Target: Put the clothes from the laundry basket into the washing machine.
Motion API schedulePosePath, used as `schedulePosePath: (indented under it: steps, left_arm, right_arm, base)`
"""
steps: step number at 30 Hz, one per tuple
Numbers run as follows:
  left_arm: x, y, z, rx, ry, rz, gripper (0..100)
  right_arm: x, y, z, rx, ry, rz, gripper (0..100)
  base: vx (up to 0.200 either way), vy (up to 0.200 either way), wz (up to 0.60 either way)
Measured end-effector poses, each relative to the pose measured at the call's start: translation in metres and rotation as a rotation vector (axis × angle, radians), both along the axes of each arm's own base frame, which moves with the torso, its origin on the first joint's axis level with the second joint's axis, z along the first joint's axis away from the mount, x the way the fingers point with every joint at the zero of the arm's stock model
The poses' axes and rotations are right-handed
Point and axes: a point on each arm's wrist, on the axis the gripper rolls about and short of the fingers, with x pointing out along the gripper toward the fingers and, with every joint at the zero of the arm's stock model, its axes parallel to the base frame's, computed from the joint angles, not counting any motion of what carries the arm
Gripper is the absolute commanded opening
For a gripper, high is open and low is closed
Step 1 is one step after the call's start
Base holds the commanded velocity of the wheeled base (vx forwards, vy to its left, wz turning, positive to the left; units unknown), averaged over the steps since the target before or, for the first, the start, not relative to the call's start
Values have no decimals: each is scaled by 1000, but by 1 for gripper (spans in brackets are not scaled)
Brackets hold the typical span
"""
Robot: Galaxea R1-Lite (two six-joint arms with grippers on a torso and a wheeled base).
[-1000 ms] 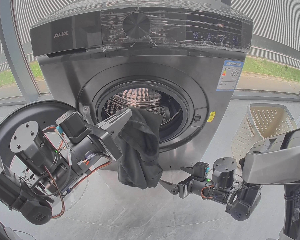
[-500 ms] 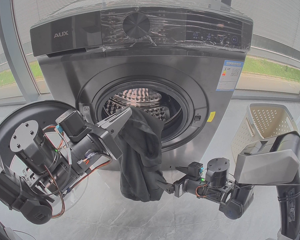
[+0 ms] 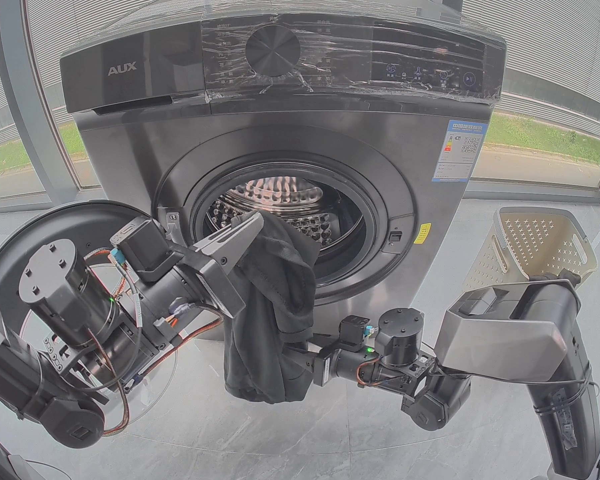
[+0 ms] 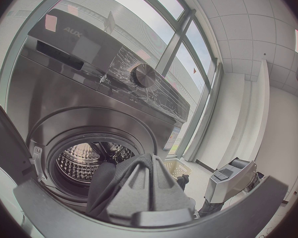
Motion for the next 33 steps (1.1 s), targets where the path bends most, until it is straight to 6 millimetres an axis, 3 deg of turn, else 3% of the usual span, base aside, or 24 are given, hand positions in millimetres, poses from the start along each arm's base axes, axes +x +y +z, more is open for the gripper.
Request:
schedulePosePath:
  steps: [6, 13, 19, 24, 33]
  left_arm:
    - [0, 0, 0, -2, 0, -1, 0]
    - [0, 1, 1, -2, -1, 2, 0]
    - [2, 4, 1, -2, -1, 17, 0]
    - [5, 8, 0, 0, 1, 32, 0]
    - [6, 17, -7, 10, 35, 61, 0]
  right_arm:
    - [2, 11, 1, 32, -10, 23, 0]
    - [0, 5, 2, 29, -18, 9, 0]
    - [-9, -24, 6, -39, -8, -45, 0]
    - [-15, -57, 25, -63, -30, -143, 0]
    - [-30, -91, 55, -89, -79, -209, 0]
  base:
    - [0, 0, 0]
    - [0, 0, 0]
    - [0, 0, 0]
    - [0, 0, 0]
    - [0, 0, 0]
